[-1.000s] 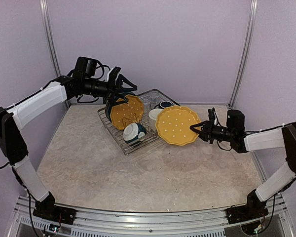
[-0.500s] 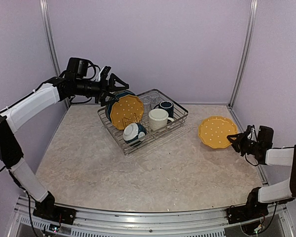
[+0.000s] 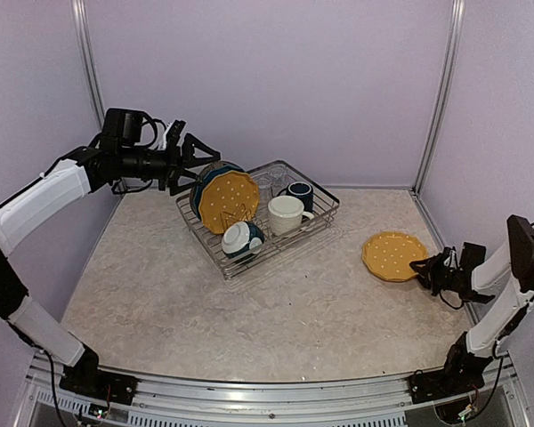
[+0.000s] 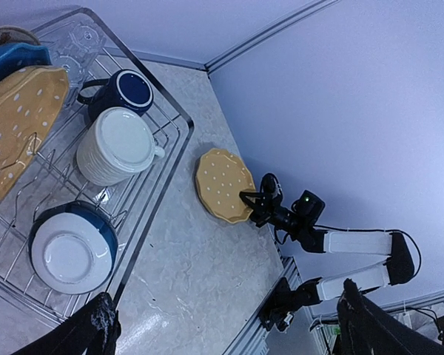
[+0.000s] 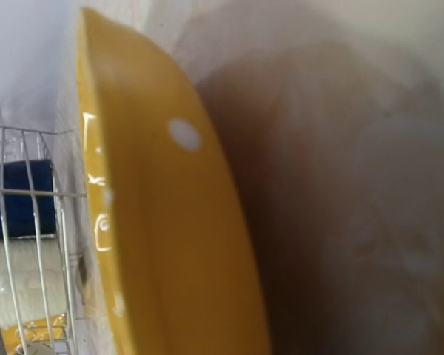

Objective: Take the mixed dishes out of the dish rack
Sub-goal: Place the plate at the center of the board.

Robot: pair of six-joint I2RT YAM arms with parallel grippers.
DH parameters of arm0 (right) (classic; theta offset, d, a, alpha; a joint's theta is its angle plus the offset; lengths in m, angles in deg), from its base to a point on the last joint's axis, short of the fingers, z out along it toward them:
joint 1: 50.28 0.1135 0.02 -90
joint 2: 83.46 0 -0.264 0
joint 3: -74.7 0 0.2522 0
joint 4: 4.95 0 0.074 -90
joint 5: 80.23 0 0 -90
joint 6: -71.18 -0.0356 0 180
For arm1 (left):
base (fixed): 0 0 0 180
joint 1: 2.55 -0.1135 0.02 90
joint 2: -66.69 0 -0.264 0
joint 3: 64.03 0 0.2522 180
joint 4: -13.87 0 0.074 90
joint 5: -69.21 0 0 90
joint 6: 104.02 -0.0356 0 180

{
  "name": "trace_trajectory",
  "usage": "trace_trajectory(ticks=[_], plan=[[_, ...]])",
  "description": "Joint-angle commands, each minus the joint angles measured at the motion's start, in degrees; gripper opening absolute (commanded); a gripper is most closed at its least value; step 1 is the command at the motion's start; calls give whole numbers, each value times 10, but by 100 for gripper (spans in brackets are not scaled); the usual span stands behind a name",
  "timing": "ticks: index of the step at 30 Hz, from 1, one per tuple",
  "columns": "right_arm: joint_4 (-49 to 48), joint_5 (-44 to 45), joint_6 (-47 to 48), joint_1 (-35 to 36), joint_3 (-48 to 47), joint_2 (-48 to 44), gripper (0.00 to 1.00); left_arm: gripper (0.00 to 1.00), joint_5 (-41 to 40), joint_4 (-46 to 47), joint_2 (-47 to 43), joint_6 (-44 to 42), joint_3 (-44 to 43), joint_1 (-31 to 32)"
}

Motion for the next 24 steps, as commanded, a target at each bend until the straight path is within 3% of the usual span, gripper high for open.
trace_trajectory(ticks=[1,4,10,14,24], plan=[[-99,-42,10,-12,-9,20,0,99,-18,-8,-23,-10,9,-2],[-59,-25,46,-14,-13,23,7,99,-31,-19,-25,-19,10,-2],[151,49,161,-14,-60,-27,50,99,-55,-50,-12,-38,-5,-4],[275,123,217,-15,-88,-80,73,99,-55,-59,-1,-41,-11,-9],[444,283,287,-14,-125,-214,92,99,-113,-107,28,-41,-29,-29]])
